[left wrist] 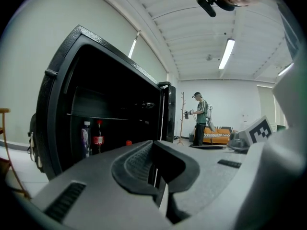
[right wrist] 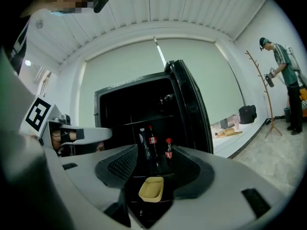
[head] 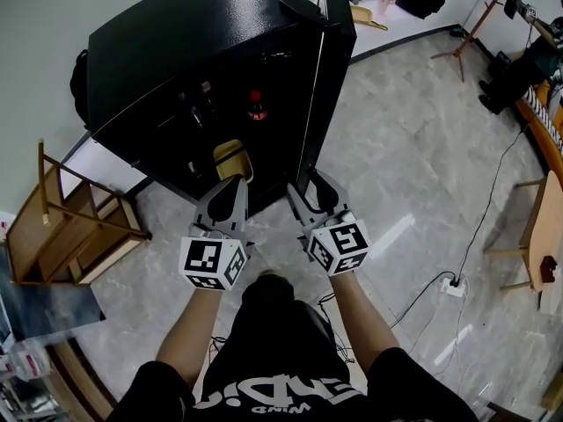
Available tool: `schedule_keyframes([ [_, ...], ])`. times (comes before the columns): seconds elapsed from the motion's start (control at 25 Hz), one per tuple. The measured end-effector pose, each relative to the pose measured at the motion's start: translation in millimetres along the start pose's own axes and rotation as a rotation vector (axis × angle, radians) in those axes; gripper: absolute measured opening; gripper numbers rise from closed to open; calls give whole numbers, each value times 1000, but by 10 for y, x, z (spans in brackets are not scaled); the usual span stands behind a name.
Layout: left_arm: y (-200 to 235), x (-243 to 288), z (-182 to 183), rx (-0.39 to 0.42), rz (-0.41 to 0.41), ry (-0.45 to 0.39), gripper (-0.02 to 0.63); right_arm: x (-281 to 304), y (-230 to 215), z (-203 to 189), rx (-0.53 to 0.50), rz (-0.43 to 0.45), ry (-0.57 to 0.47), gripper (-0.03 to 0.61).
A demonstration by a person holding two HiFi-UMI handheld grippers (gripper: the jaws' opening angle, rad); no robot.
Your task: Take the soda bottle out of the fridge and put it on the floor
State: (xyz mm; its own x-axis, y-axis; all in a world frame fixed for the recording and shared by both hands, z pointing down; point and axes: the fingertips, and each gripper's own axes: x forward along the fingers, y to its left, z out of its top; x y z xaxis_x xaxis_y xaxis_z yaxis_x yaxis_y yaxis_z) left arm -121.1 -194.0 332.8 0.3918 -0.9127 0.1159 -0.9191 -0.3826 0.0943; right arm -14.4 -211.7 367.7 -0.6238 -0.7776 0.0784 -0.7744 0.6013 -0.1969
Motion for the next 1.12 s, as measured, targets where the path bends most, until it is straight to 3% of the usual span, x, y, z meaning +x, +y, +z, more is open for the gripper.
schedule_keyframes([
  [0.08,36,0,-44,-8,3,3,8,96,-21,-74,5,3,11,293],
  [0.12,57,6,-51,-12,3,2,8,150,-35,-94,5,3,11,304],
  [0.56,249,131,-207,-12,11,23,8,997,-169,-324,-6,39,13,305],
  [1.12,576,413,-600,-13,2,79,8,2251,-618,-684,-33,-53,48,307],
])
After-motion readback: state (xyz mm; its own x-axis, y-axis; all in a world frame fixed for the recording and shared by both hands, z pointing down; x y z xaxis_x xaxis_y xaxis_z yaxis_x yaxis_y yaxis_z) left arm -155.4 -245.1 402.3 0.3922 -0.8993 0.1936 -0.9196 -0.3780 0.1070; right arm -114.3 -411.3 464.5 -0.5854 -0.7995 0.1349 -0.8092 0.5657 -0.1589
